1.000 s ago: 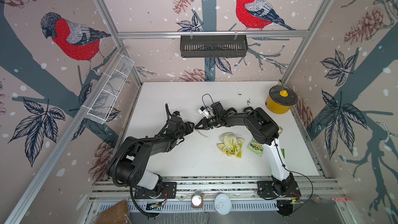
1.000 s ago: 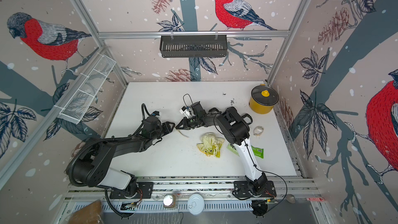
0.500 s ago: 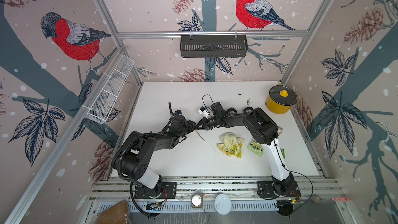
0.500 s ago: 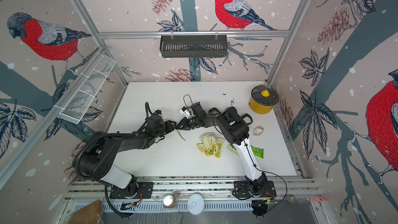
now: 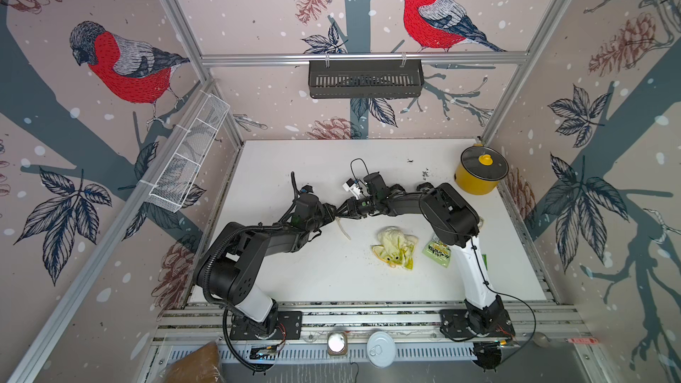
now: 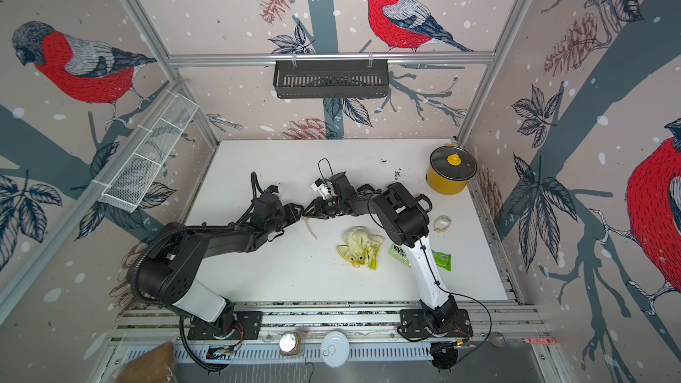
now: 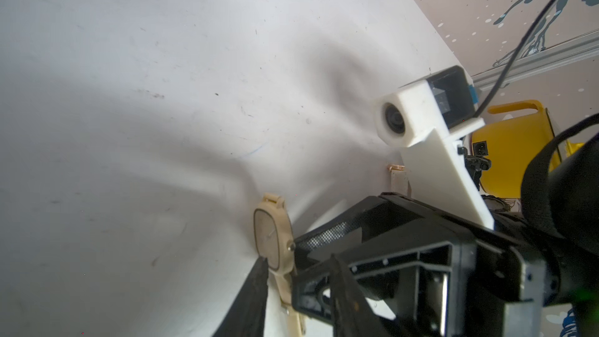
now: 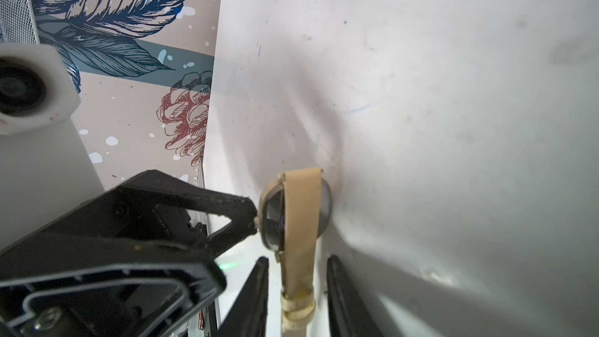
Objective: Wipe the watch dial
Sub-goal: Place the watch at the center of the board.
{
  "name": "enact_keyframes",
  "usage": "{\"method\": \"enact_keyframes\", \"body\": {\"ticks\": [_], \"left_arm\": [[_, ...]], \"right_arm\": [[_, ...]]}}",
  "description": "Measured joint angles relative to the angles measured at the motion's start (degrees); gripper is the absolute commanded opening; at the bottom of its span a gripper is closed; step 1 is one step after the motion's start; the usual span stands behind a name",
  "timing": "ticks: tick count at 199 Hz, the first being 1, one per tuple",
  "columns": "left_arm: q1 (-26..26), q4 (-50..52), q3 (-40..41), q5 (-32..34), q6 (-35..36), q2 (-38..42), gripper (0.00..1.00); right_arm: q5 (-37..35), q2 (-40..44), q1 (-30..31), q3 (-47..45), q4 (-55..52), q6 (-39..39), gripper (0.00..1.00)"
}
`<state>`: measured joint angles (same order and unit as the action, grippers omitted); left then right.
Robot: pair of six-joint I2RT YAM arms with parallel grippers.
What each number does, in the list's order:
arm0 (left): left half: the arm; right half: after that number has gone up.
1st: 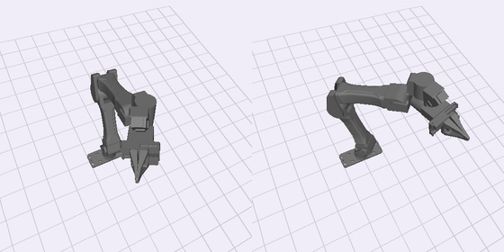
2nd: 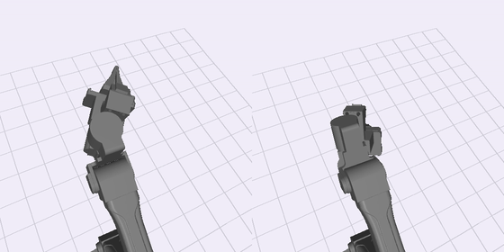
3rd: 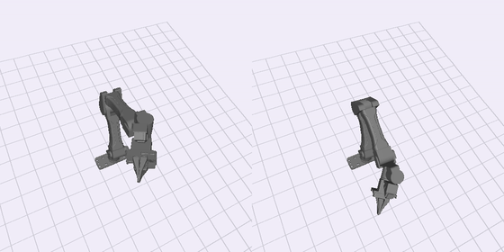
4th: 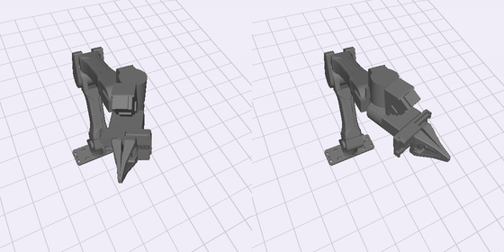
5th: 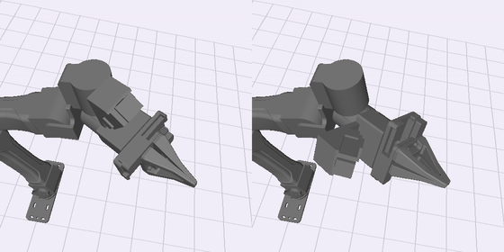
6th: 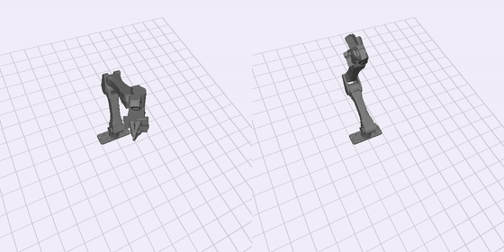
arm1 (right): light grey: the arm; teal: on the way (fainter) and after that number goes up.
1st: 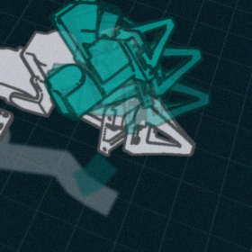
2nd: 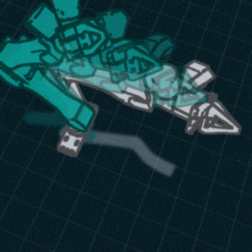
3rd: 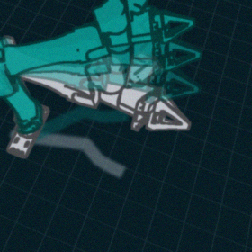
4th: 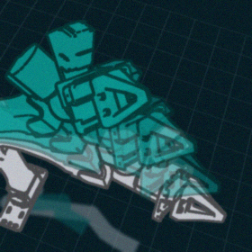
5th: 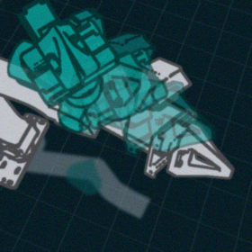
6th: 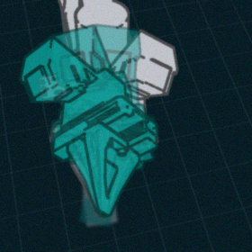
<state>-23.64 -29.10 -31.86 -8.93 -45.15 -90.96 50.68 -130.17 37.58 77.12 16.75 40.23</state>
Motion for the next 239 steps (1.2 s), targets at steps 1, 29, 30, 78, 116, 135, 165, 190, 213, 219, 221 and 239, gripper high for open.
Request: {"method": "enact_keyframes", "body": {"ticks": [1, 29, 30, 78, 116, 135, 165, 190, 213, 219, 221, 239], "left_arm": [[0.0, 0.0, 0.0, 0.0, 0.0, 0.0, 0.34], [-0.2, 0.0, -0.7, 0.0, -0.1, -1.2, 0.34], [-0.2, 0.0, -0.7, 0.0, -0.1, -1.3, 0.34], [-0.3, -0.1, -1.9, -0.1, -0.7, -2.5, 0.34], [-1.7, 0.5, -4.2, 0.0, -1.0, -3.3, 0.33], [-2.8, 1.6, -6.4, 0.6, -0.9, -5.0, 0.32], [-3.5, 3.3, -7.8, 1.6, -0.9, -8.1, 0.31], [-3.5, 5.4, -7.9, 2.4, -0.9, -6.3, 0.33], [-3.5, 8.0, -7.9, 4.8, 0.7, -0.2, 0.40], [-3.5, 8.8, -7.9, 5.7, 1.2, 1.8, 0.42], [-3.5, 9.0, -7.9, 6.0, 1.6, 2.6, 0.43], [-3.5, 11.5, -8.0, 9.1, 4.3, 8.6, 0.47]], "right_arm": [[-0.1, 0.0, 0.0, 0.0, 0.0, 0.0, 0.37], [-2.4, 1.8, -0.7, -1.6, -0.3, -0.1, 0.37], [-2.5, 1.9, -0.8, -1.7, -0.3, -0.1, 0.37], [-7.3, 6.0, -1.7, -4.0, -0.8, -1.6, 0.37], [-9.3, 8.7, -2.1, -5.1, -1.4, -2.9, 0.37], [-11.0, 11.6, -2.4, -6.3, -1.8, -3.4, 0.37], [-15.9, 18.7, -3.0, -8.6, -2.7, -5.5, 0.37], [-22.8, 26.4, -3.9, -11.7, -5.4, -8.2, 0.39], [-30.3, 35.6, -4.6, -16.6, -7.7, -11.1, 0.99], [-32.3, 38.1, -4.6, -18.1, -7.7, -12.2, 0.99], [-33.0, 39.2, -4.6, -18.7, -7.7, -12.4, 0.99], [-38.9, 48.1, -4.6, -24.1, -7.3, -15.7, 0.99]]}}
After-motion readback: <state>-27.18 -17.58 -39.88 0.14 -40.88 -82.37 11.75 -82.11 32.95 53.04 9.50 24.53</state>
